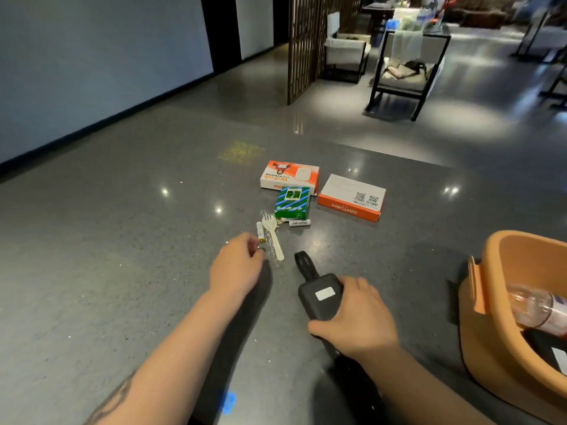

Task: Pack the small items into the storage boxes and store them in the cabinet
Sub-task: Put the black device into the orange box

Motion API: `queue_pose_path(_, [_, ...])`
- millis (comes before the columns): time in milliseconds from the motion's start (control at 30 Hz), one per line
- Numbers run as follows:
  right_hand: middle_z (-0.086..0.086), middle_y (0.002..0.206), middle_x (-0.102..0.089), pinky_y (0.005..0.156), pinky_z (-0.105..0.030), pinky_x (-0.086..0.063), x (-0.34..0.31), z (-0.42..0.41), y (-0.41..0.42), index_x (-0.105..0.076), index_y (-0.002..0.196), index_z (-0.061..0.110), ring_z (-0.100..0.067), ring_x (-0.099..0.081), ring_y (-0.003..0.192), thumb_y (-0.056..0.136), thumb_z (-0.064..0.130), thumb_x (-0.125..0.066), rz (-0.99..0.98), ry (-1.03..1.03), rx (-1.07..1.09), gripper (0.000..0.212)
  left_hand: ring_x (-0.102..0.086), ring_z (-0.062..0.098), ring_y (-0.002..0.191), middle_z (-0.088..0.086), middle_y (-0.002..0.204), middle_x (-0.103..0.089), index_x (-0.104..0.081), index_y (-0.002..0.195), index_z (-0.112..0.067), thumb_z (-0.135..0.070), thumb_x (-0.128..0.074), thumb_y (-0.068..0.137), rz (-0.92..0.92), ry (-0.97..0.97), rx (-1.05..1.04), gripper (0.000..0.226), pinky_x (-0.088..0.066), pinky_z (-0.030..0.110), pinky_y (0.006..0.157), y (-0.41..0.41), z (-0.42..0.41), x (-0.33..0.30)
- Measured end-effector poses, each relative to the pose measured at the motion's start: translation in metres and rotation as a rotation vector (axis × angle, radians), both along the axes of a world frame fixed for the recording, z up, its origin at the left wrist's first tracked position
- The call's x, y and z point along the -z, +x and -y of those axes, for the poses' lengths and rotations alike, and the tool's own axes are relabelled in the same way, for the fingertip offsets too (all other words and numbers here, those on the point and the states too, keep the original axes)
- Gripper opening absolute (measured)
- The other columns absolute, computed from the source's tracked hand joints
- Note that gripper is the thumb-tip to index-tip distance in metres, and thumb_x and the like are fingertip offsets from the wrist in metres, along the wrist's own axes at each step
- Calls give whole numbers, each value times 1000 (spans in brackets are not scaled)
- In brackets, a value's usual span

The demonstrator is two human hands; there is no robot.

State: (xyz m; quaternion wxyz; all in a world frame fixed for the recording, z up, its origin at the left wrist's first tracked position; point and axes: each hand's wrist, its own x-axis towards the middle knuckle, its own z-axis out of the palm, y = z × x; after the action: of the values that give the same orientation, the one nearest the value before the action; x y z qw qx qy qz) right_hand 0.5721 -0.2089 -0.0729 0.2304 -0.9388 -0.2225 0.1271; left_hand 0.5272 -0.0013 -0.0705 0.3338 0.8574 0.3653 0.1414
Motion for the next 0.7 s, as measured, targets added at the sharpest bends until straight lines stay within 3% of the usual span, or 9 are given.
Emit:
queue_pose_path(100, [14,101,-43,74,-28,-44,-5,12,8,-45,118,32,-10,-46,100,46,57,-65,20,48,86,79,-60,24,91,2,96,-65,-57,87,-21,-42,-64,80,-63,56,-3,23,-47,34,72,34,-7,-1])
queue_pose_path(233, [16,101,-44,74,-27,-43,-13,17,16,-46,116,35,-8,-46,103,42,56,-64,77,87,118,79,-63,24,89,2,93,-67,-61,88,-19,-62,-61,75,-311,234,35,45,-44,31,68,58,-5,5])
queue_pose_path(500, [20,99,-44,74,-25,-43,-21,20,15,-45,115,39,-5,-46,98,40,54,-65,88,172,122,79,-63,30,89,7,88,-70,-66,87,-16,-28,-57,75,-278,201,12,20,-49,32,71,42,-2,17])
queue_pose_path(700, [24,97,-43,74,-22,-41,-42,43,5,-38,109,47,-1,-45,97,43,54,-70,84,229,79,74,-61,34,79,7,73,-64,-59,69,-14,-22,-60,76,-33,179,24,10,-37,31,59,13,20,-10])
